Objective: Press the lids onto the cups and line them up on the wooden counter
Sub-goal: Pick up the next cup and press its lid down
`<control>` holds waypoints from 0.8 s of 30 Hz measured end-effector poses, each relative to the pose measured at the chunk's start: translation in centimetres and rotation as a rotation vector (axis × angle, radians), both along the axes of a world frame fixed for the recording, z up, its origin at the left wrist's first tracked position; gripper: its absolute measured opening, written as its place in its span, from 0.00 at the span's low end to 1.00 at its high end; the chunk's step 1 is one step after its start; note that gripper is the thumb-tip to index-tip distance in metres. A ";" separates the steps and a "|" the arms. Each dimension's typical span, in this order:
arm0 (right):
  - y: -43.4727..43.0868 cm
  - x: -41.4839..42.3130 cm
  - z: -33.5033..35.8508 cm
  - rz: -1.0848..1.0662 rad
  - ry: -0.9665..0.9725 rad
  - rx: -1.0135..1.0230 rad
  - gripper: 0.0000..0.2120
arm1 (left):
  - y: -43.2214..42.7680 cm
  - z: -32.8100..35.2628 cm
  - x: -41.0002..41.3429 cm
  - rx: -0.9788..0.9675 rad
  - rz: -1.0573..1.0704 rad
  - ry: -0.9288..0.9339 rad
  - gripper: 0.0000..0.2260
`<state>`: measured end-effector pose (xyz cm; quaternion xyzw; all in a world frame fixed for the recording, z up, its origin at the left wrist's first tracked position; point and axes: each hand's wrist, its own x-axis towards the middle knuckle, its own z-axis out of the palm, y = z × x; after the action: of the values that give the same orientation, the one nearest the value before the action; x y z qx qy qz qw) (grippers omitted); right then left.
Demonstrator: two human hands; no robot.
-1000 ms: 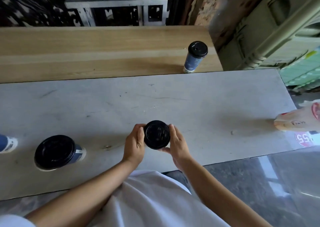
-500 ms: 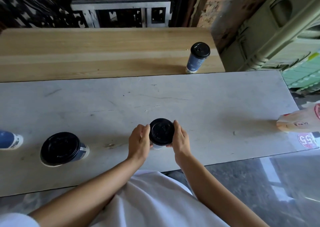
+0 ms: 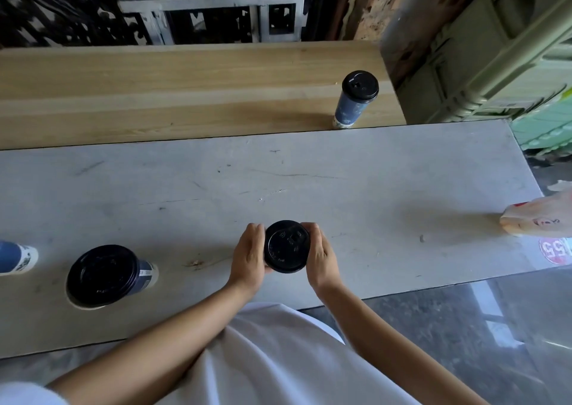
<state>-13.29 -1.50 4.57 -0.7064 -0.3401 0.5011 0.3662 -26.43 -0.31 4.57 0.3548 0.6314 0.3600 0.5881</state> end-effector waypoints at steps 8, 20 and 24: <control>-1.4 -0.4 -0.6 -0.001 -0.057 0.074 0.16 | -0.8 -1.0 -0.5 0.191 -0.100 0.052 0.24; -1.5 -0.7 0.6 -0.228 0.238 -0.128 0.20 | -1.5 -0.7 0.1 -0.022 -0.054 -0.010 0.18; -2.9 -1.9 0.6 -0.344 0.273 -0.059 0.19 | -1.6 0.8 1.2 -0.155 0.017 -0.066 0.17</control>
<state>-15.21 -4.38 5.13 -0.6900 -0.1470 0.5321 0.4682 -25.23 -1.93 5.40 0.2908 0.6404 0.3266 0.6314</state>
